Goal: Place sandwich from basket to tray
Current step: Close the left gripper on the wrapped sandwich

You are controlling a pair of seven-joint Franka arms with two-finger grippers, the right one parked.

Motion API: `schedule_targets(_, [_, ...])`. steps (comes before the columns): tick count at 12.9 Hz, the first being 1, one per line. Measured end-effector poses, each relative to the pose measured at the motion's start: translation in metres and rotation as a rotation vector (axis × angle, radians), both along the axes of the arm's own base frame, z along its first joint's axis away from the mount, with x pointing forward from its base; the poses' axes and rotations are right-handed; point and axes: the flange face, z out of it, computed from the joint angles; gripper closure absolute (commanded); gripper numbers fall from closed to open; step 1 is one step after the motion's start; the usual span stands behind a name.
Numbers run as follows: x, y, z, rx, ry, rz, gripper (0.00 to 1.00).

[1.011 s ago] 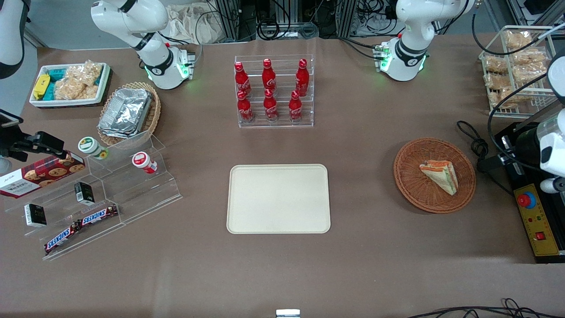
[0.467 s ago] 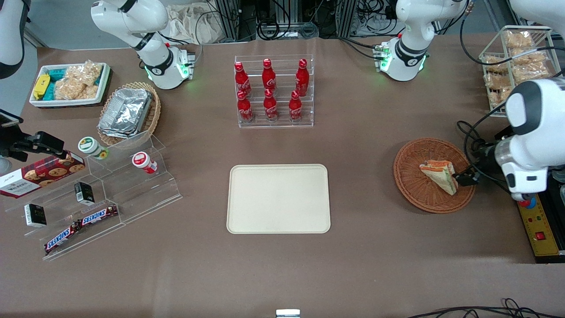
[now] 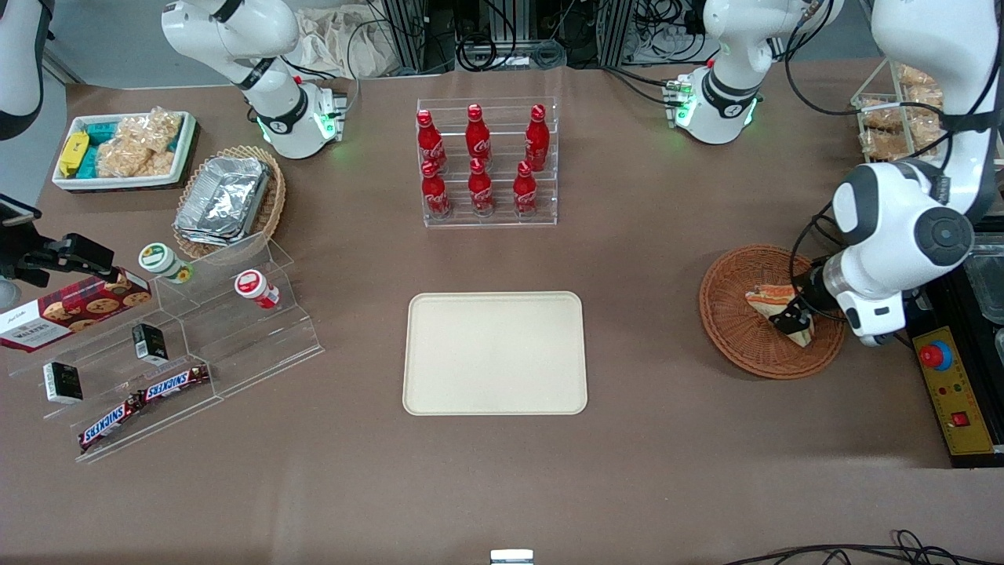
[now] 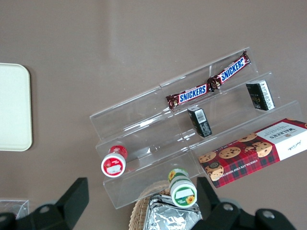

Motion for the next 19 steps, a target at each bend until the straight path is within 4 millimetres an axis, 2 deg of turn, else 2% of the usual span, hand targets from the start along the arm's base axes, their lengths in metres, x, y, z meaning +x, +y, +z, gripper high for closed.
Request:
schedule_targets(4, [-0.017,0.006,-0.013,0.002,0.03,0.015,0.01])
schedule_targets(7, [-0.024,0.027,-0.019,0.017,0.048,0.044,0.01])
schedule_targets(10, [-0.024,0.038,-0.024,0.024,0.045,0.057,0.01])
schedule_targets(14, [-0.019,0.038,-0.044,0.022,0.016,0.056,0.01])
schedule_targets(15, [-0.019,0.038,-0.049,0.021,0.016,0.056,0.05])
schedule_targets(16, [-0.018,0.038,-0.052,0.021,0.015,0.055,0.21])
schedule_targets(18, [-0.018,0.038,-0.053,0.02,0.012,0.055,0.83])
schedule_targets(19, [-0.018,0.038,-0.053,0.021,0.01,0.055,1.0])
